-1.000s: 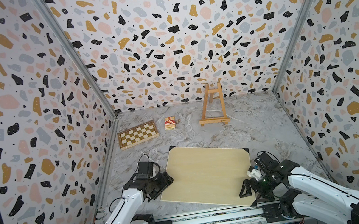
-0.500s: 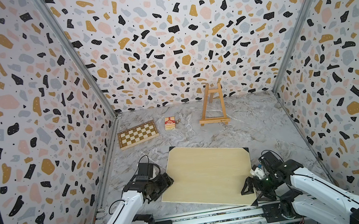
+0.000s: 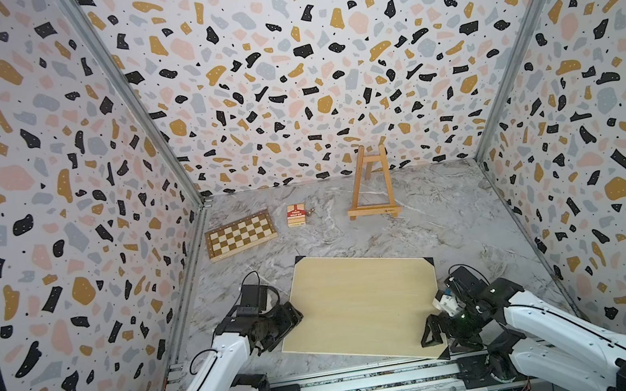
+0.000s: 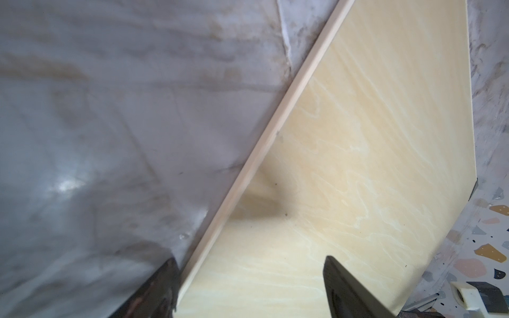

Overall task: Assemble the easel
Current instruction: Pick up the drawing board from the center of the board.

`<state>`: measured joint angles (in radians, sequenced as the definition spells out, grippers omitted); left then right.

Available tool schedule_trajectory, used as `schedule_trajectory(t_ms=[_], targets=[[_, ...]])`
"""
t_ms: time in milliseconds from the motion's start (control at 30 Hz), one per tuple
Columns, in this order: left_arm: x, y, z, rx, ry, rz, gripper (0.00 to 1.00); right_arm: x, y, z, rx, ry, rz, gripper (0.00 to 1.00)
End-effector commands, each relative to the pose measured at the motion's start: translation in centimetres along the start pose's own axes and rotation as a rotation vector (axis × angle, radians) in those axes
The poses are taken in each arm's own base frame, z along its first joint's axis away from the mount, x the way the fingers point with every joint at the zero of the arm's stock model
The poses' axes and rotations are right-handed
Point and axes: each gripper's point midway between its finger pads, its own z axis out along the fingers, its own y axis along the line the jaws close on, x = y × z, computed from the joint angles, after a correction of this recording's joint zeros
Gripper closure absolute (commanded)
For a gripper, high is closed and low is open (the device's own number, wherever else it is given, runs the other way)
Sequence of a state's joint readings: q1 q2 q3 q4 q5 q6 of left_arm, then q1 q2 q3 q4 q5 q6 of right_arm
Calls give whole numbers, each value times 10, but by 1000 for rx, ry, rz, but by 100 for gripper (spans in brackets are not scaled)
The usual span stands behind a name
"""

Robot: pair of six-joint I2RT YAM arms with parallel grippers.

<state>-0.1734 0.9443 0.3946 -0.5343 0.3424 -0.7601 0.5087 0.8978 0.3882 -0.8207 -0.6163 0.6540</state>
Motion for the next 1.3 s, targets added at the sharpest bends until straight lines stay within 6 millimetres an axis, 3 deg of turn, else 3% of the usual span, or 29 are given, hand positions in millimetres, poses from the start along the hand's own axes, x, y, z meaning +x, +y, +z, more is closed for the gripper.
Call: schedule_trajectory(t_ms=[0, 200, 333, 533, 700, 1033, 1167, 1267], targets=[[19, 13, 3, -39, 71, -35, 18, 9, -6, 8, -8, 40, 28, 0], [19, 12, 2, -36, 70, -38, 18, 13, -17, 6, 51, 44, 25, 0], [19, 12, 2, -35, 71, -38, 18, 13, -13, 6, 30, 41, 22, 0], [19, 10, 2, -25, 72, -41, 19, -11, 23, 2, -130, -42, -35, 0], [19, 8, 1, -12, 68, -46, 19, -27, 66, -22, -300, -136, -98, 0], [20, 8, 3, -5, 75, -40, 20, -42, 104, -73, -574, -289, -200, 2], [20, 5, 4, 12, 77, -38, 20, -41, 111, -78, -592, -290, -279, 2], [19, 3, 3, 10, 78, -31, 20, -52, 110, -81, -554, -352, -298, 6]])
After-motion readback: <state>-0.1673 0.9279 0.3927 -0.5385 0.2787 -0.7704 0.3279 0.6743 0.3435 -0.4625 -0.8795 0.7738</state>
